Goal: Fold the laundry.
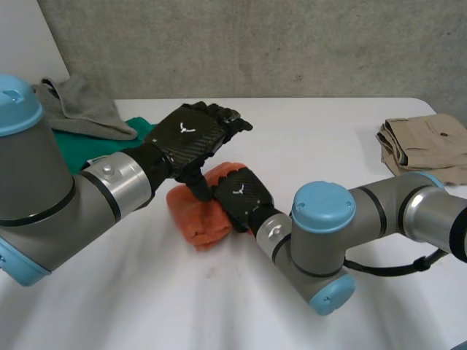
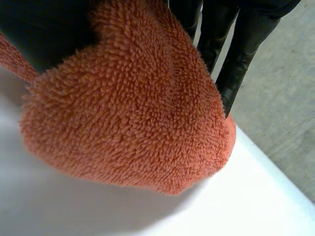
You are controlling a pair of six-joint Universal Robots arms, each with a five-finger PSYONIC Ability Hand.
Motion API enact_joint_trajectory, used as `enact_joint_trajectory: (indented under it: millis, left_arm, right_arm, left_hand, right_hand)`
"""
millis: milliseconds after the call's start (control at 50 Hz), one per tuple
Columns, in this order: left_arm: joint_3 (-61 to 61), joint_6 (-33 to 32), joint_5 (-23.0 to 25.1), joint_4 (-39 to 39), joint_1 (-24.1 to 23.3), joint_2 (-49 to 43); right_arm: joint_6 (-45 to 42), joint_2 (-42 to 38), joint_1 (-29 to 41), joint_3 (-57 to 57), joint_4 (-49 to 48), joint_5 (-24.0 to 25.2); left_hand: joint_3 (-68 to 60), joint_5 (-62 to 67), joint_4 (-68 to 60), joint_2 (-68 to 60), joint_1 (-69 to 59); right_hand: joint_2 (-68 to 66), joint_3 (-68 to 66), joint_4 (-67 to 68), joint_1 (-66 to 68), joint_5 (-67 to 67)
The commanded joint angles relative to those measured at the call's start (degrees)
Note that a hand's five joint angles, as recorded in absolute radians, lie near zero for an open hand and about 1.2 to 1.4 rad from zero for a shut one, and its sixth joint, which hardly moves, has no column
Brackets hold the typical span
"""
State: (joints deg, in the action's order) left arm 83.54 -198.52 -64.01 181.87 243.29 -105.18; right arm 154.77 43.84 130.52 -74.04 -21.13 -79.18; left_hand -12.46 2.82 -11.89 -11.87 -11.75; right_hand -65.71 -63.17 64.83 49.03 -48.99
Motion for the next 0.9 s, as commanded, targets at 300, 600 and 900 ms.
enact_joint_trajectory:
  millis: [300,600,900]
  left_arm:
    - [-0.57,2.7,0.02,0.32,3.07,4.9]
    - [-0.92,3.05,-0.07,1.03,2.89,4.98]
    - [-0.75,3.23,0.2,3.13,0.78,4.37]
  right_arm:
    - [-2.11,5.38,-25.39,19.54,-2.16,15.18]
    - [9.58,-7.89,-50.8,29.49,-18.76,31.18]
    - [18.9,-20.9,-61.97,26.41,-33.27,41.64]
  left_hand:
    - [0.9,-1.26,0.33,0.31,0.19]
    - [0.73,-1.09,0.17,0.15,0.02]
    - [1.24,-1.59,0.67,0.65,0.53]
  right_hand:
    - [-14.29,-16.83,15.17,30.97,-21.01]
    - [-14.29,-16.83,15.17,30.97,-21.01]
    - [-14.29,-16.83,15.17,30.97,-21.01]
